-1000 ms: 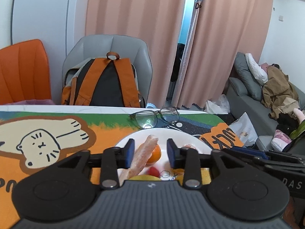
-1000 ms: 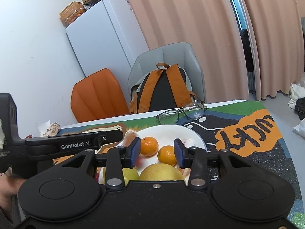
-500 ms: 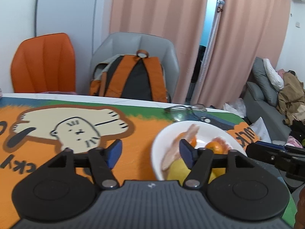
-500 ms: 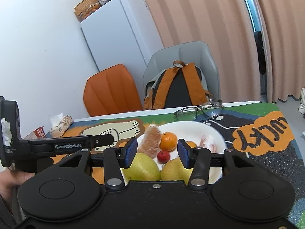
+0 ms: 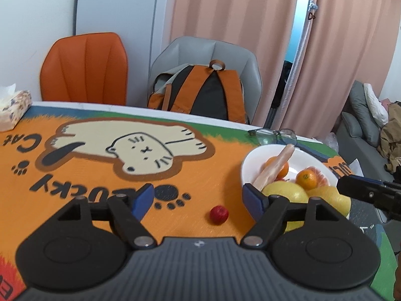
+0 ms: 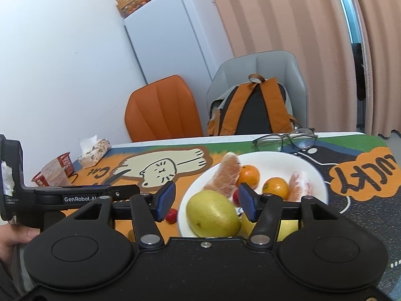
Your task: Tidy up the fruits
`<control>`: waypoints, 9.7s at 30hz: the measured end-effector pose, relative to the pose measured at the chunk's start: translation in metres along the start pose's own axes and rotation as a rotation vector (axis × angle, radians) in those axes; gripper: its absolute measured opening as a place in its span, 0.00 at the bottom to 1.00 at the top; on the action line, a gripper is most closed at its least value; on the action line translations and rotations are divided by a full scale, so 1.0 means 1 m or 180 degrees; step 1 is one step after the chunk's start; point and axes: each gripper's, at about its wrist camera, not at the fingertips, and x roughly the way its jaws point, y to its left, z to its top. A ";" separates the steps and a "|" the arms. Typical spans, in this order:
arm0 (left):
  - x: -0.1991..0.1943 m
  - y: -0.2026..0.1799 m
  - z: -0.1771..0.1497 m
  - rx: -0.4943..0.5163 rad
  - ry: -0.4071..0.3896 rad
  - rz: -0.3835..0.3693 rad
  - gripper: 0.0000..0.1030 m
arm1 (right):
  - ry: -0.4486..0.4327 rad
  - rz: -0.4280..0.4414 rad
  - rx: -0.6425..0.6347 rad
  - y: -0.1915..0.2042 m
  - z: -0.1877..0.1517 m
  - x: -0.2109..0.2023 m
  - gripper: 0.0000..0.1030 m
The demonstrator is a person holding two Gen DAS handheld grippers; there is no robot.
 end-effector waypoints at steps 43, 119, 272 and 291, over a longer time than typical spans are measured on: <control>0.005 0.053 -0.051 -0.0535 0.0262 -0.0047 0.23 | 0.0654 0.0156 -0.0562 0.080 -0.036 0.076 0.53; -0.016 0.018 -0.008 -0.0310 -0.0090 -0.0323 0.23 | -0.0274 -0.0650 -0.0212 0.000 0.015 0.002 0.24; -0.201 0.041 -0.052 0.0026 -0.0164 -0.0063 1.00 | -0.0013 -0.0520 -0.0204 0.142 -0.040 -0.147 1.00; -0.198 0.031 -0.058 0.0138 -0.0099 -0.0104 1.00 | 0.0018 -0.0537 -0.0134 0.138 -0.042 -0.146 1.00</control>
